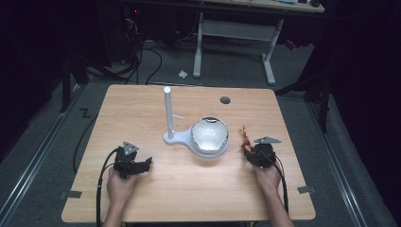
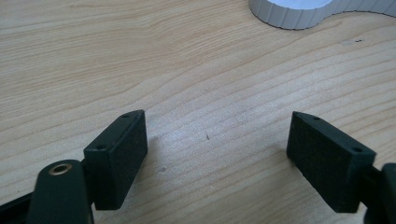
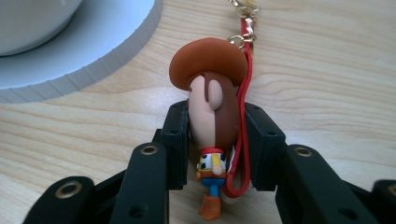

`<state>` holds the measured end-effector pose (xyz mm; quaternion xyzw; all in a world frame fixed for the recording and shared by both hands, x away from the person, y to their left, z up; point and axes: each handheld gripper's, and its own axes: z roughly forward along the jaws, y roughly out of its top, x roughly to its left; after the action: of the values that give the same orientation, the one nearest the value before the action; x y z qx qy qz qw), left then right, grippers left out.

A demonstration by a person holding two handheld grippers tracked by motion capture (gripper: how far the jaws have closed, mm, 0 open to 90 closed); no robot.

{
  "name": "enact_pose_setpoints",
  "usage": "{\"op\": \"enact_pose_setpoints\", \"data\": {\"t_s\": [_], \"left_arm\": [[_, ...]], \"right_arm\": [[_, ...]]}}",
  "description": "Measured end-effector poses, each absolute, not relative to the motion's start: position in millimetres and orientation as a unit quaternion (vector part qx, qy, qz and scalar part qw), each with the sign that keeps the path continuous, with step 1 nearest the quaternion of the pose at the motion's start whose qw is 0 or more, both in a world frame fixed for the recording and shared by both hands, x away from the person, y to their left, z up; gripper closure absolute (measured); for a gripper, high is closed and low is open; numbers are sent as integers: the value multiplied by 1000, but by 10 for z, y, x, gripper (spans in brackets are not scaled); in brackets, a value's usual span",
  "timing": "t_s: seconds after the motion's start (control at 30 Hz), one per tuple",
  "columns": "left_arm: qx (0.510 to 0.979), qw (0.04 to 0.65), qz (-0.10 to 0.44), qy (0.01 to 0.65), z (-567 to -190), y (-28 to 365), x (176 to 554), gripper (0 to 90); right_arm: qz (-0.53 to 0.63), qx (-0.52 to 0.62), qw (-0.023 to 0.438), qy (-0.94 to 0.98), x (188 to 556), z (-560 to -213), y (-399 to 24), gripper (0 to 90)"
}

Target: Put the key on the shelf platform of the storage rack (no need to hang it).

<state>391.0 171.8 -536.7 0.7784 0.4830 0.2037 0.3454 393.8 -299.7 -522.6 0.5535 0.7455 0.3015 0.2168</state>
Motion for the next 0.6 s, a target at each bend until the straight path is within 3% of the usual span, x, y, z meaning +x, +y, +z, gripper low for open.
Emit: {"op": "enact_pose_setpoints", "data": {"t_s": [0.6], "left_arm": [[778, 345, 204, 483, -5367, 1718, 3910, 208]], "right_arm": [[310, 537, 213, 755, 3920, -5203, -2964, 662]]}}
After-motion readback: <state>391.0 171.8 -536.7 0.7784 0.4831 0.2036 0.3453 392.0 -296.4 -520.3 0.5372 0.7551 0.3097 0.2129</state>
